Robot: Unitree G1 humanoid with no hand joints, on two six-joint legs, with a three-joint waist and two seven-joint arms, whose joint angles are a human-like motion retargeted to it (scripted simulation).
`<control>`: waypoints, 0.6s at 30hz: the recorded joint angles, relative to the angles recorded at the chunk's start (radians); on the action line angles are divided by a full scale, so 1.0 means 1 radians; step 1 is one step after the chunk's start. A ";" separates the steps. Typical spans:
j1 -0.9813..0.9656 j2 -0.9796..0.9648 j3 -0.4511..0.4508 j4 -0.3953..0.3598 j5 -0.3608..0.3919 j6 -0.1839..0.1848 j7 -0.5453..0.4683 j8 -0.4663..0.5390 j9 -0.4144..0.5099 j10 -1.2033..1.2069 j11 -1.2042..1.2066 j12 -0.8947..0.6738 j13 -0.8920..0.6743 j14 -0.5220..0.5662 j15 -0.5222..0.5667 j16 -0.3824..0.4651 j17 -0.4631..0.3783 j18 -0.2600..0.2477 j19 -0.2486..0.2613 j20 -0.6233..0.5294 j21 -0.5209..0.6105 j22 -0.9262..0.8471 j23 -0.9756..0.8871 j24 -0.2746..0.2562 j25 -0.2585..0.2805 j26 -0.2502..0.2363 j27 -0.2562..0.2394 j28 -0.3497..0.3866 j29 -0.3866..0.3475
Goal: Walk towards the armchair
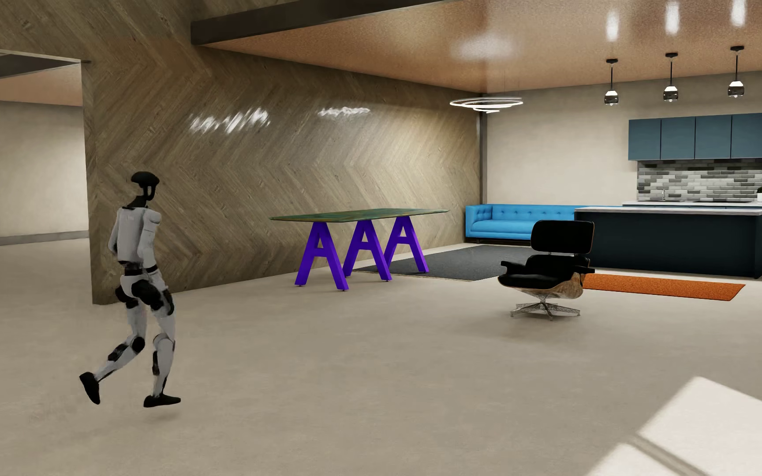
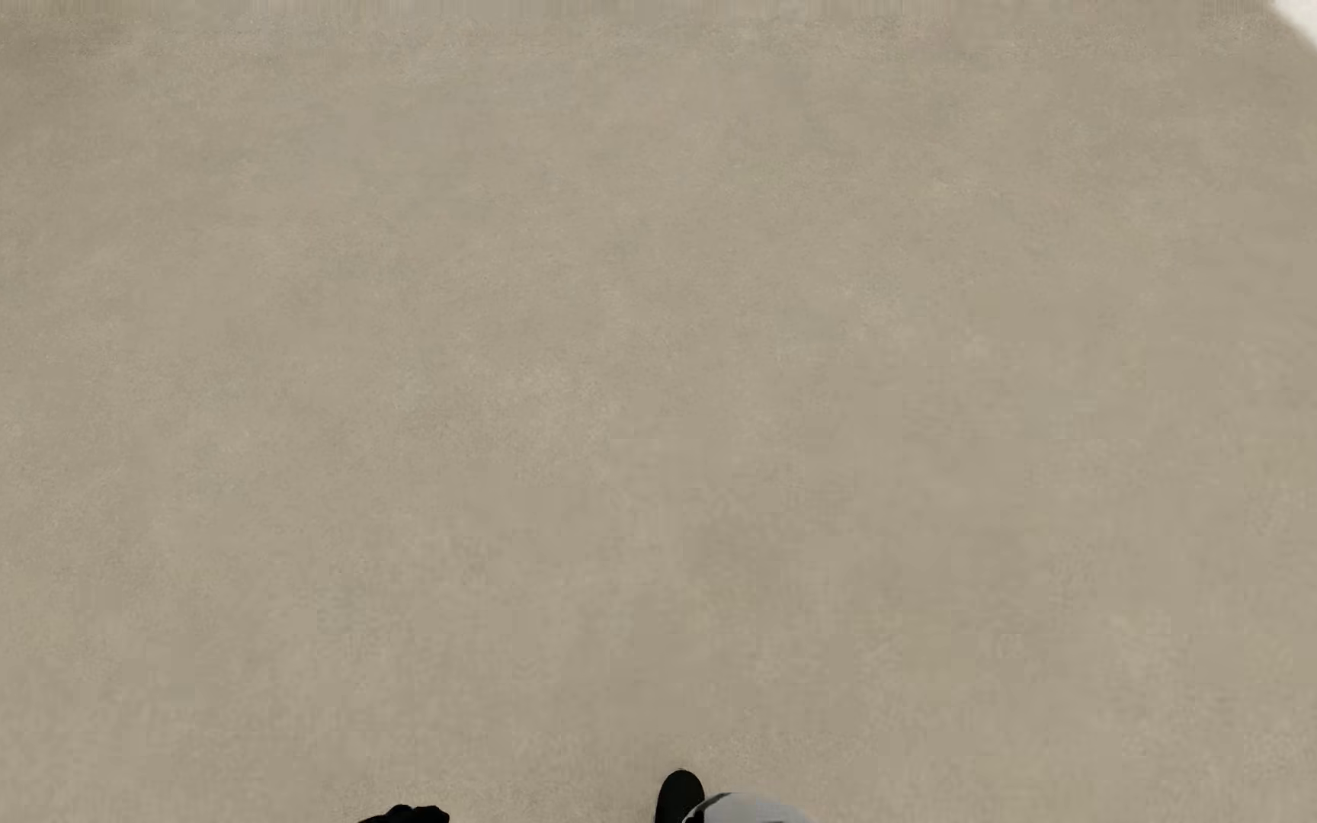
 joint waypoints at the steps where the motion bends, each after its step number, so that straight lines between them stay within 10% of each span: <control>1: -0.102 0.066 0.018 0.013 0.017 0.003 -0.026 0.021 -0.006 0.016 -0.037 0.033 -0.059 -0.004 -0.025 -0.019 0.006 -0.007 0.008 0.004 0.029 -0.020 0.023 0.018 -0.018 -0.007 -0.027 0.005 -0.027; 5: -0.344 0.286 0.082 0.044 0.074 0.012 0.023 0.112 -0.030 -0.429 -0.114 0.168 -0.274 -0.026 -0.159 -0.074 -0.005 0.047 0.032 0.098 0.146 -0.126 -0.057 -0.036 0.033 0.001 -0.206 0.094 0.016; 9: -0.311 0.472 0.093 -0.149 0.065 0.011 0.039 0.140 -0.040 -1.184 -0.105 0.217 -0.335 -0.042 -0.309 -0.084 -0.114 -0.101 0.065 0.124 0.264 -0.058 -0.281 -0.035 0.069 0.042 -0.256 0.083 0.012; 13: -0.306 0.453 0.097 -0.206 -0.055 -0.041 0.049 0.099 -0.028 -0.822 0.376 0.216 -0.215 0.063 -0.025 -0.107 -0.174 0.108 0.127 0.173 0.220 0.094 -0.326 -0.017 0.179 0.117 -0.183 0.041 0.030; 15: -0.233 0.271 0.093 -0.190 -0.148 -0.075 0.096 0.128 -0.022 -0.688 0.801 0.223 -0.159 -0.119 0.216 -0.128 -0.163 0.092 0.275 0.196 0.183 0.147 -0.226 -0.019 0.195 0.104 -0.084 0.046 0.061; 18: -0.009 -0.001 0.067 -0.200 -0.257 -0.100 0.122 0.129 -0.021 -0.767 0.976 0.137 -0.050 -0.235 0.109 -0.097 -0.134 0.066 0.212 0.097 0.091 0.228 -0.048 0.110 0.192 0.067 0.056 0.143 0.058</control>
